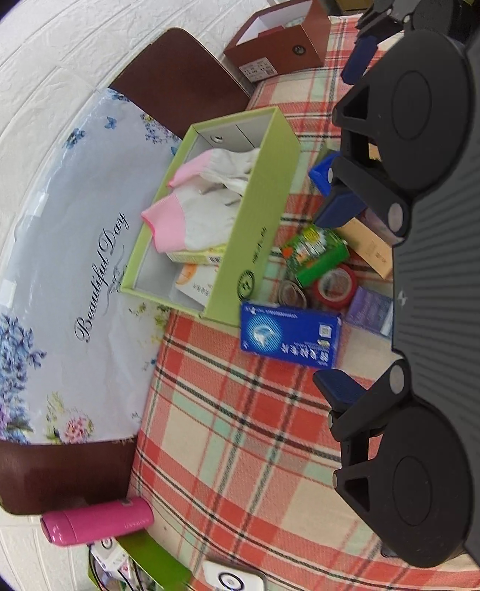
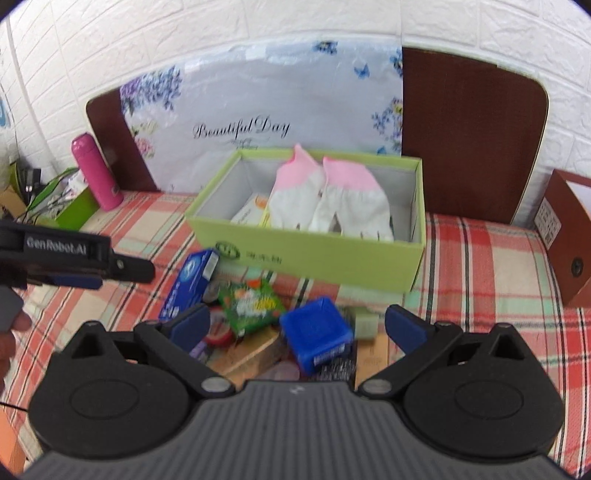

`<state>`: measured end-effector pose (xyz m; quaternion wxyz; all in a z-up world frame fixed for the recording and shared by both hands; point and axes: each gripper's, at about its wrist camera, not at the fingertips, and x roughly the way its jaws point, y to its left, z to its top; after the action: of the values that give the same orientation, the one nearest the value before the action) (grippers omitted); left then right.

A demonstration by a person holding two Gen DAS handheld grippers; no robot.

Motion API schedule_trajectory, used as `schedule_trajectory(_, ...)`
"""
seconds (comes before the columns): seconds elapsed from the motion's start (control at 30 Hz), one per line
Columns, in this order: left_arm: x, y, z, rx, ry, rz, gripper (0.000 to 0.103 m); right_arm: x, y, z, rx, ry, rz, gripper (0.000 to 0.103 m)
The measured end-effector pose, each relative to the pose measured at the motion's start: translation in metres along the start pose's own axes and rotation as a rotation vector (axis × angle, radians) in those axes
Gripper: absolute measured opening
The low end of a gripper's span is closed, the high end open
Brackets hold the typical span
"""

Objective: Organize objects
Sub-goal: 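Grasp the tall VIVX box with left gripper while right grasps blue container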

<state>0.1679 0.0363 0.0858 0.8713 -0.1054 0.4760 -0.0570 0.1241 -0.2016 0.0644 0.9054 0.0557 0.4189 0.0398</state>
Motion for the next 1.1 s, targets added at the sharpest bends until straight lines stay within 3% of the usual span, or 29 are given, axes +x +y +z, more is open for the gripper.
schedule_trajectory(0.23, -0.006, 0.029, -0.032, -0.001, 0.023, 0.074, 0.086, -0.001, -0.003, -0.029, 0.022, 0.059, -0.006, 0.103)
schedule_trajectory(0.5, 0.01, 0.05, -0.069, 0.027, 0.123, 0.11, 0.086, 0.011, -0.007, -0.055, 0.01, 0.114, -0.057, 0.103)
schedule_trajectory(0.67, 0.019, 0.048, -0.076, 0.025, 0.137, 0.08, 0.086, 0.019, -0.007, -0.051, -0.029, 0.094, -0.083, 0.103)
schedule_trajectory(0.8, 0.031, 0.035, -0.083, 0.098, 0.155, 0.044, 0.086, 0.023, -0.003, -0.037, -0.079, 0.064, -0.064, 0.103)
schedule_trajectory(0.9, 0.044, 0.025, -0.091, 0.171, 0.19, 0.021, 0.085, 0.029, 0.002, -0.023, -0.124, 0.052, -0.051, 0.095)
schedule_trajectory(0.93, 0.049, 0.023, -0.094, 0.187, 0.203, 0.019, 0.084, 0.033, 0.003, -0.018, -0.133, 0.059, -0.048, 0.092)
schedule_trajectory(1.07, 0.07, 0.024, -0.099, 0.19, 0.28, -0.009, 0.06, 0.056, 0.006, -0.004, -0.162, 0.105, -0.056, 0.085)
schedule_trajectory(1.1, 0.071, 0.024, -0.099, 0.191, 0.278, -0.008, 0.058, 0.062, 0.006, -0.002, -0.171, 0.12, -0.062, 0.085)
